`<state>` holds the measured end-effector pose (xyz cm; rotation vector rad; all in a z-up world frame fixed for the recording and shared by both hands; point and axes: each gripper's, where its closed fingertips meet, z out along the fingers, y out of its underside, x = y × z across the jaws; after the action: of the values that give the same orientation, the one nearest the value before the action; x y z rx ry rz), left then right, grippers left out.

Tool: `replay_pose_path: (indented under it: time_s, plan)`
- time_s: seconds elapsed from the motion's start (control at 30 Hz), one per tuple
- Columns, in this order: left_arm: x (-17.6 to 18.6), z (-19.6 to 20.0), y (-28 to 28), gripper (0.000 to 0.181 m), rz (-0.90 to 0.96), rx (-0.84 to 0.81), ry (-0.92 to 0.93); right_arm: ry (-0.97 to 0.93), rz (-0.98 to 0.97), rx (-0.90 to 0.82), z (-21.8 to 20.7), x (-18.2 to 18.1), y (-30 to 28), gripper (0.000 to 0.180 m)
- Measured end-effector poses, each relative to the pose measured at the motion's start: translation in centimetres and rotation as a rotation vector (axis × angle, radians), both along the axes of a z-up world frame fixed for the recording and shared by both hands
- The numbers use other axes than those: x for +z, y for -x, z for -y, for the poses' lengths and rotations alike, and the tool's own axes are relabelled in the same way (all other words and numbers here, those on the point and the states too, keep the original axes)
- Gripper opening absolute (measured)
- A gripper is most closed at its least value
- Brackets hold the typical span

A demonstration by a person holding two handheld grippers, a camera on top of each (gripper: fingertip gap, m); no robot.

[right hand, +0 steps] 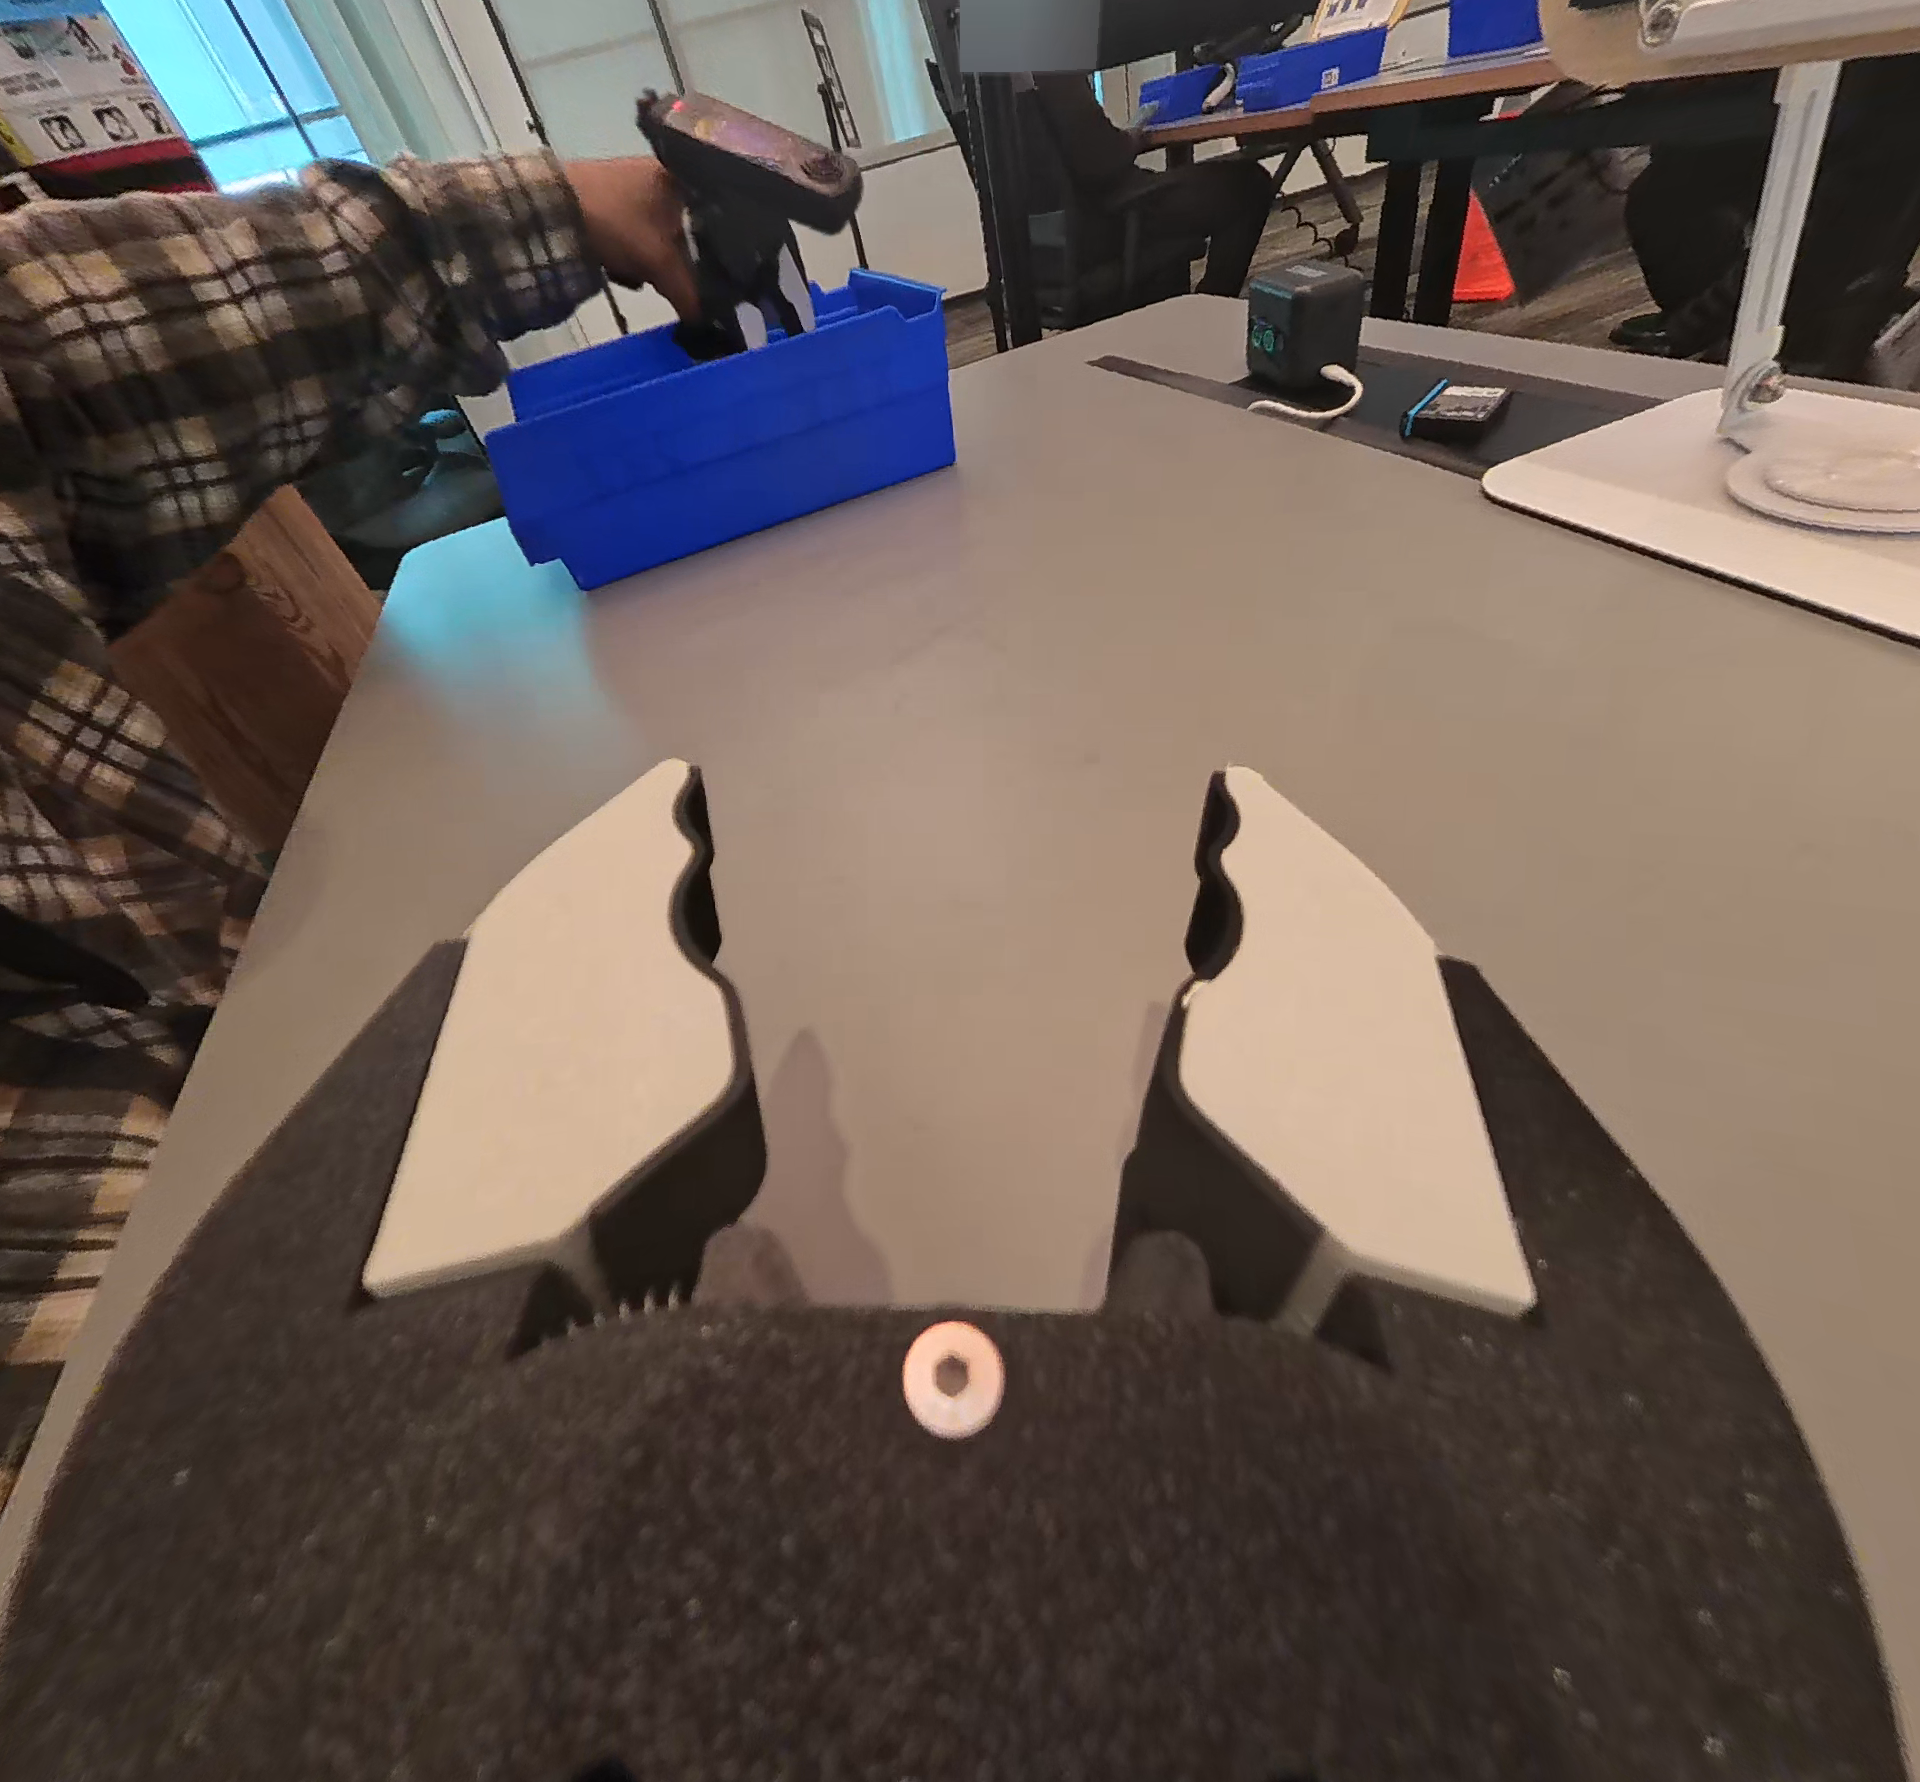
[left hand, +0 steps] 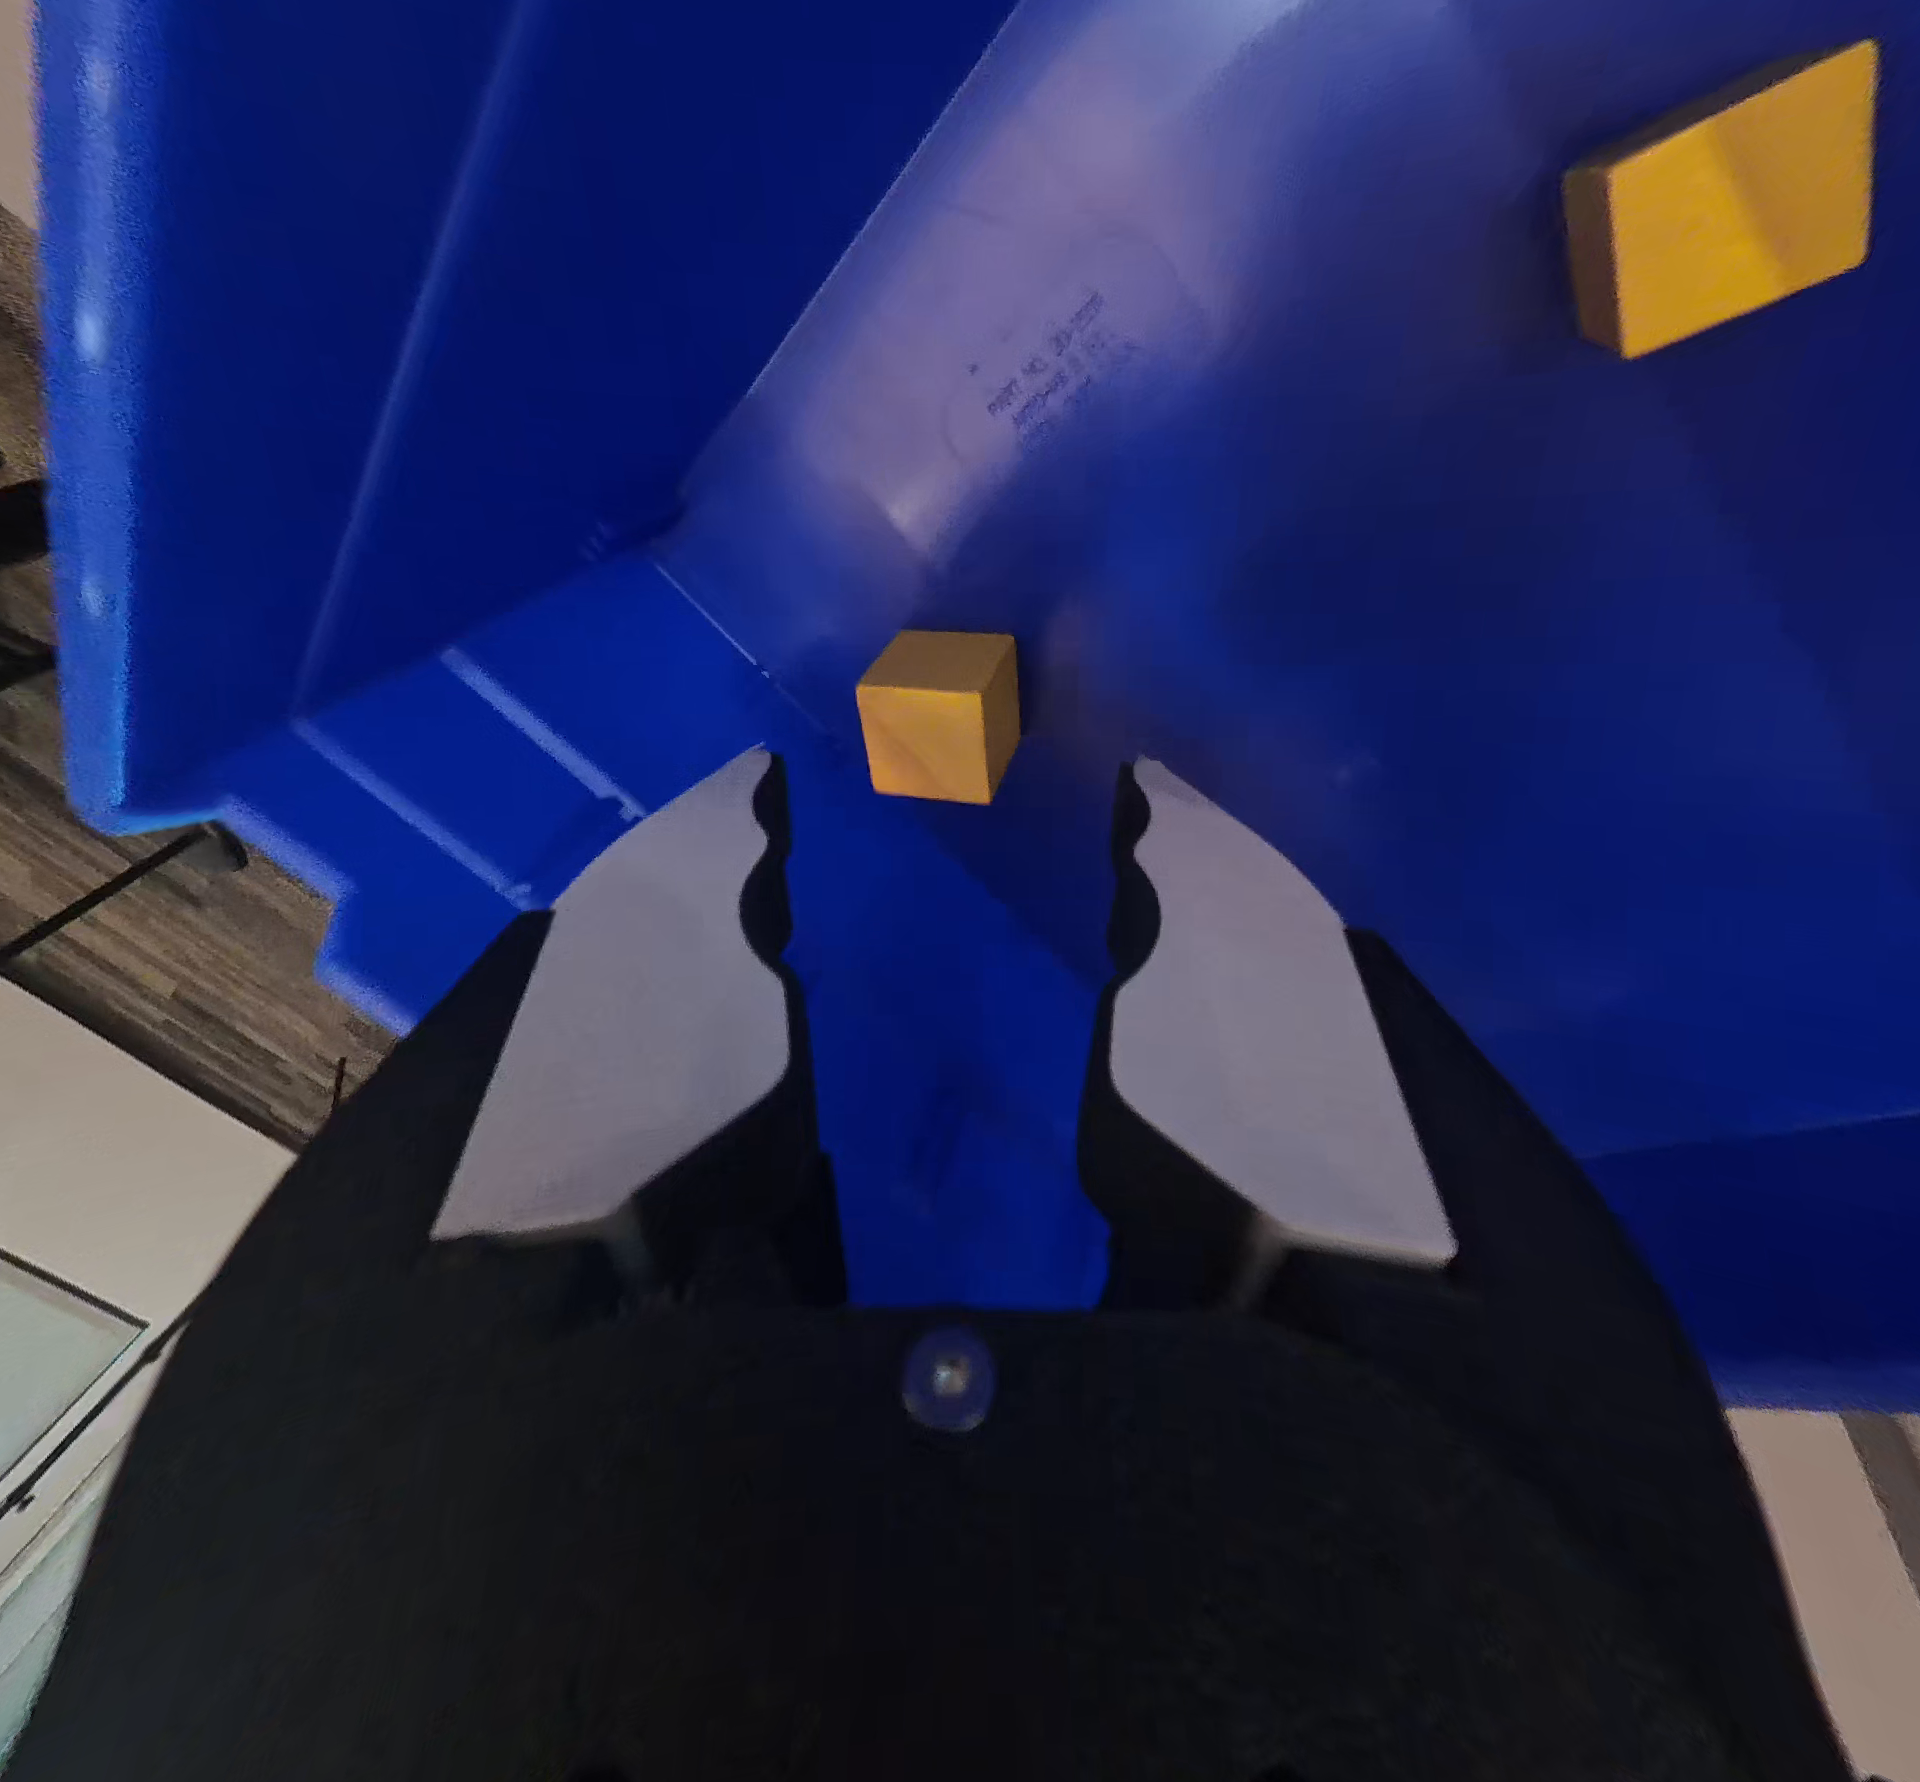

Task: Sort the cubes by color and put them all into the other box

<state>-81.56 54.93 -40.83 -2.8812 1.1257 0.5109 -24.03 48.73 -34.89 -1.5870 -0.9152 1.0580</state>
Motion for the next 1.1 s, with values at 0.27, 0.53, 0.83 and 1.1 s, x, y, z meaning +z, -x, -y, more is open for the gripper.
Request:
replay_pose_path:
  time_s: [0.27, 0.53, 0.83, 1.1]
  plan:
    - [-2.2, 0.3, 1.1, 0.055, -0.021, 0.049, 0.077, 0.006, -0.001, 0.020, 0.4, 0.1, 0.2, 0.088]
    - [-2.9, 0.2, 1.2, 0.030, 0.020, 0.117, 0.107, 0.025, -0.029, 0.027, 0.4, 0.3, 0.0, 0.086]
    - [6.4, -2.8, -3.4, 0.029, 0.253, 0.076, -0.343, 0.079, -0.113, 0.025, 0.1, 1.1, -0.5, 0.084]
    - [21.0, 1.1, -26.3, 0.028, 0.750, -0.410, -0.972, 0.218, -0.255, 0.067, 0.5, 2.4, 0.6, 0.078]
